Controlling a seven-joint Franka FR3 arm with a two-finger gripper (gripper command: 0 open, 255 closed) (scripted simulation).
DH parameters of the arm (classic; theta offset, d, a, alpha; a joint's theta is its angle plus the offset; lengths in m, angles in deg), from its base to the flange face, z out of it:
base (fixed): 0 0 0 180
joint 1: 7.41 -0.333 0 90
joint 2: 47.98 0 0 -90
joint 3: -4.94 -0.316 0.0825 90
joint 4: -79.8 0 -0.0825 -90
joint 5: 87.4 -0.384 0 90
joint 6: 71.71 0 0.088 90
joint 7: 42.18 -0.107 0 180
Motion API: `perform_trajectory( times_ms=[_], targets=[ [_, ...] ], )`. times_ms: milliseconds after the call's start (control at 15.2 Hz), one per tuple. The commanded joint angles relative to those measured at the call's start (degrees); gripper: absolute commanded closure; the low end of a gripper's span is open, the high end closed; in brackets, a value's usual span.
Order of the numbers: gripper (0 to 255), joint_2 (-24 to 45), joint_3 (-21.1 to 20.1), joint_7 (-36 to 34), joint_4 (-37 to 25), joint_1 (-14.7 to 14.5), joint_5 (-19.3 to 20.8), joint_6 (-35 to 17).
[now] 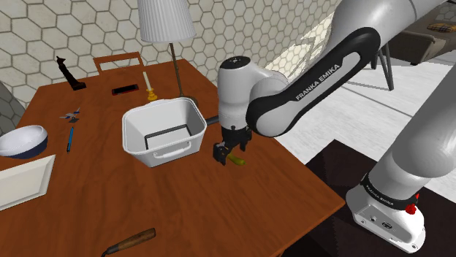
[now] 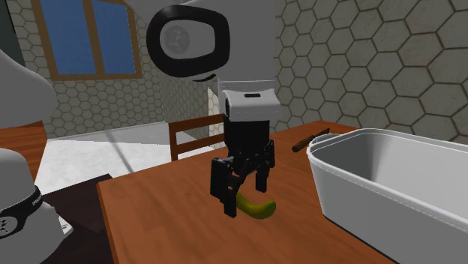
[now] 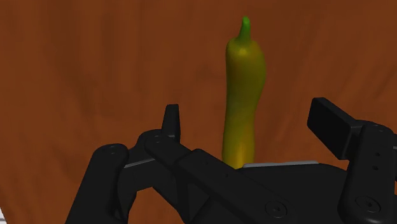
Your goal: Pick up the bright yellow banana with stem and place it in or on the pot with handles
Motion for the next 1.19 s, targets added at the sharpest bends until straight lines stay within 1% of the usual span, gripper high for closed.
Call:
perform_trajectory(
  times_ms=[0, 462, 528, 1122],
  targets=[
    [0, 1.1, 0.0, -1.0, 0.4, 0.0, 1.2, -1.2],
    [0, 1.1, 0.0, -1.0, 0.4, -0.1, 1.2, -1.2],
    [255, 1.1, 0.0, -1.0, 0.4, -0.1, 1.2, -1.2],
    [255, 1.1, 0.0, -1.0, 0.4, -0.1, 1.2, -1.2]
  ],
)
